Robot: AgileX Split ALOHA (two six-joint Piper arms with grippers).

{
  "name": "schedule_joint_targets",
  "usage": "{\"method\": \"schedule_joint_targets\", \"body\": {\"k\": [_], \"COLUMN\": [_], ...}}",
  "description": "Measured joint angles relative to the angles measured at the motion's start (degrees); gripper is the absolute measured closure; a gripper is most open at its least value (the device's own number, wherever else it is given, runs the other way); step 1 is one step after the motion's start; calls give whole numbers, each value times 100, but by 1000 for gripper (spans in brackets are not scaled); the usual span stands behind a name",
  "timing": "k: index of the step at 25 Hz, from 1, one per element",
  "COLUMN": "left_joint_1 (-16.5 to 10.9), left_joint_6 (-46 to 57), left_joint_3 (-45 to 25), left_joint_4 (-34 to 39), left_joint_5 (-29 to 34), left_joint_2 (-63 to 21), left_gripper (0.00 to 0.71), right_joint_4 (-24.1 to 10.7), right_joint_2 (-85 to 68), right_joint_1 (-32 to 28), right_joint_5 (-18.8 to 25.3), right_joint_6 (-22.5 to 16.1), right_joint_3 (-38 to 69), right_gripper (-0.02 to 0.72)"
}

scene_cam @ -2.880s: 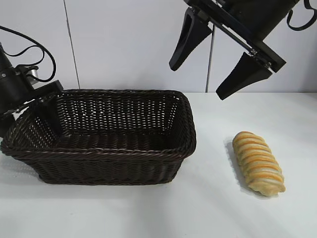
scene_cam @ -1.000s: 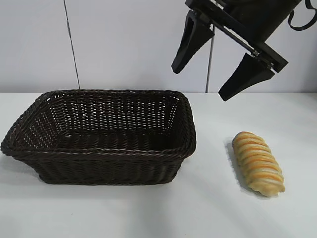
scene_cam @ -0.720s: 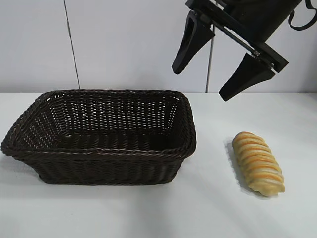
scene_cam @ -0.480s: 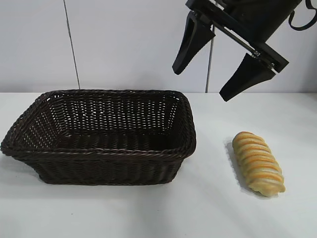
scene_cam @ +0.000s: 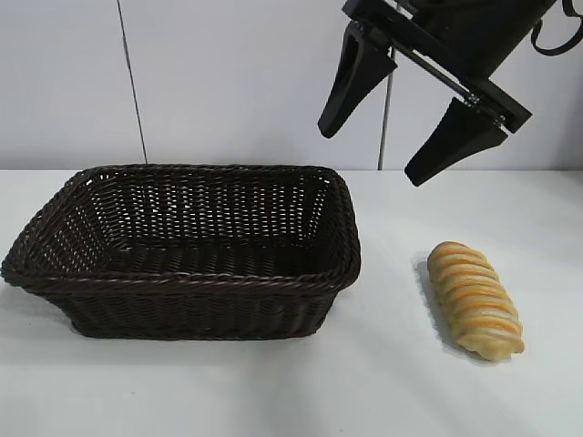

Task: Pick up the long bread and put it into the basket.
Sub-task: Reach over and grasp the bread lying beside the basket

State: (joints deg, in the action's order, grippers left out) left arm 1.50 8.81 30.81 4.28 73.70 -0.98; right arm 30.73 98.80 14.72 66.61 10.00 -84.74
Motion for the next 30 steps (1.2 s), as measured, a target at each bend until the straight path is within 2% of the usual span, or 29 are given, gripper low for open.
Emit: {"method": "schedule_joint_targets", "body": {"k": [2,4,8,11,13,18,23,30], "left_joint_1": [0,0,0,0,0,0,0,0], "left_joint_6": [0,0,0,0,0,0,0,0], "left_joint_3": [0,0,0,0,0,0,0,0], "left_joint_4": [0,0,0,0,0,0,0,0], "left_joint_5": [0,0,0,0,0,0,0,0], "left_joint_2": [0,0,0,0,0,0,0,0], "left_gripper": [62,62,62,62,62,62,62,62], "right_joint_4": [-128,-424,-1694,-2940,-3328,-3312,-3674,-3669], "right_joint_2": [-59,-195,-654,-971,-1077,-1126,-754,28], "right_joint_1": [0,0,0,0,-20,-111,-121,-129], "right_joint_5": [255,304,411,474,495,496,453,-384], "right_joint_6": [-97,-319,-819,-1204,-1371,-1430,-1559,-1789], "right_joint_3": [-429,-811,-1273,-1305,-1306,-826,201,873], "right_gripper": [73,73,73,73,73,73,73,73]}}
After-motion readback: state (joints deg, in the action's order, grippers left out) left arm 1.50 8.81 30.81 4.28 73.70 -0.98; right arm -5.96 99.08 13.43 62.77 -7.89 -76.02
